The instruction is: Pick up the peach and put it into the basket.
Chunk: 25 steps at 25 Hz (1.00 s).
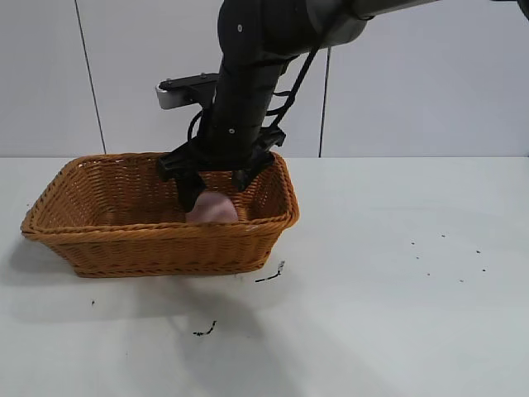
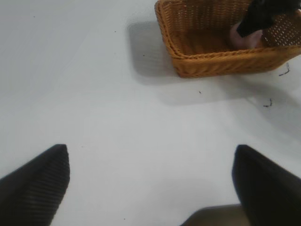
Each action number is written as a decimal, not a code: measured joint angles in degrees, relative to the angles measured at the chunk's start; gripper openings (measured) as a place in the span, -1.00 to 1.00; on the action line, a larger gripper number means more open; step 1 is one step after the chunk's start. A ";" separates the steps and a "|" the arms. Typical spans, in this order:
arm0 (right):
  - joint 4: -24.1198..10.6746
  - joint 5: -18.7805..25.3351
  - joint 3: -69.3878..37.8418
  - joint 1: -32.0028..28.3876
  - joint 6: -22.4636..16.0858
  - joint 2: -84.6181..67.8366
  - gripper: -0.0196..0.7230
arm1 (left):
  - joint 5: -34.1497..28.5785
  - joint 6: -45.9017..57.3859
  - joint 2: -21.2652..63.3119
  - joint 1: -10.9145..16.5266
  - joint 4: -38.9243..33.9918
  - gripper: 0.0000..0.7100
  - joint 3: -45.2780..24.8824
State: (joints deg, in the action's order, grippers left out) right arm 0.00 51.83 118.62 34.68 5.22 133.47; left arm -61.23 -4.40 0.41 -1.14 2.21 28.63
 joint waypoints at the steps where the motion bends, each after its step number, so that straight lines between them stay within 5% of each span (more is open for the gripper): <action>1: 0.00 1.36 1.63 -0.13 0.00 -0.65 0.91 | 0.00 0.00 0.00 0.00 0.00 0.95 0.00; 8: 0.46 6.89 10.72 -6.97 -0.05 -2.05 0.91 | 0.00 0.00 0.00 0.00 0.00 0.95 0.00; 18: 0.00 11.12 11.04 -25.71 -0.23 -2.12 0.91 | 0.00 0.00 0.00 0.00 0.00 0.95 0.00; 25: 0.00 16.05 11.04 -31.49 -0.27 -2.94 0.91 | 0.00 0.00 0.00 0.00 0.00 0.95 0.00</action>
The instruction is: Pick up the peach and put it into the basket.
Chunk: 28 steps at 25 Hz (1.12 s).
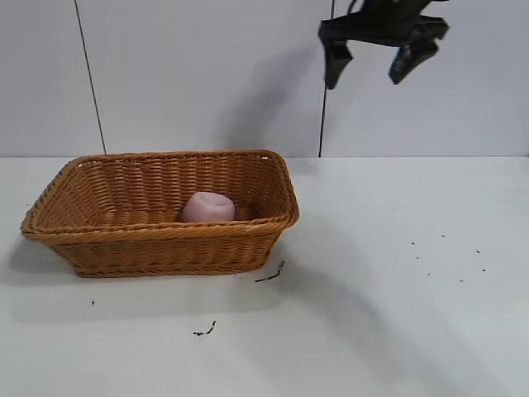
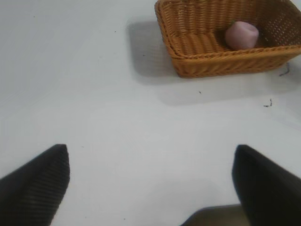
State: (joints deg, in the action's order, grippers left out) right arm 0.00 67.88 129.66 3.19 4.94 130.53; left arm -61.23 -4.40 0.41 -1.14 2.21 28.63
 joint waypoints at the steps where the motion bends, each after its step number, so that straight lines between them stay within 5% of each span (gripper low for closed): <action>1: 0.00 0.81 0.00 -0.19 0.00 -0.34 0.91 | 0.00 0.00 0.00 0.00 0.00 0.95 0.00; 10: 0.00 1.69 -6.88 -0.78 0.00 -11.92 0.91 | 0.00 0.00 0.00 0.00 0.00 0.95 0.00; 28: 0.00 1.71 -70.36 -0.94 -2.74 -76.58 0.91 | 0.00 0.00 0.00 0.00 0.00 0.95 0.00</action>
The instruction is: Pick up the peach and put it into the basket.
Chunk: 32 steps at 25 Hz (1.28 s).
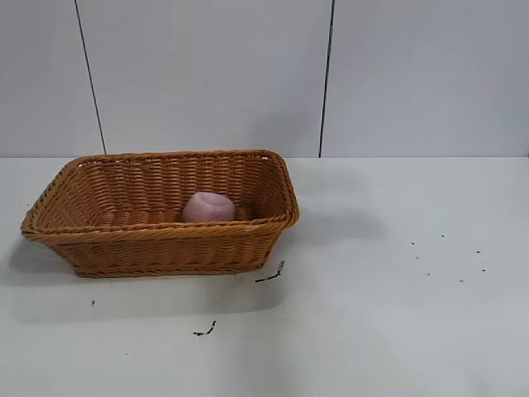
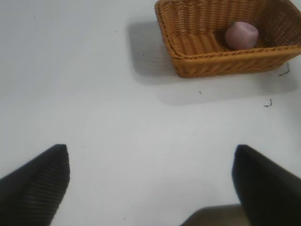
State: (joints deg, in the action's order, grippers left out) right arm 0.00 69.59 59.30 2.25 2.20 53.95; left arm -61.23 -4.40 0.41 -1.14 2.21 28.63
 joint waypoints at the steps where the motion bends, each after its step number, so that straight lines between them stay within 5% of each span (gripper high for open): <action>1: 0.00 -0.37 -3.54 0.00 0.00 -3.95 0.91 | 0.00 0.00 0.00 0.00 0.00 0.95 0.00; 11: 0.48 -10.25 -29.93 0.00 0.18 -39.05 0.91 | 0.00 0.00 0.00 0.00 0.00 0.95 0.00; 32: 0.48 -11.20 -30.69 0.00 0.18 -54.21 0.91 | 0.00 0.00 0.00 0.00 0.00 0.95 0.00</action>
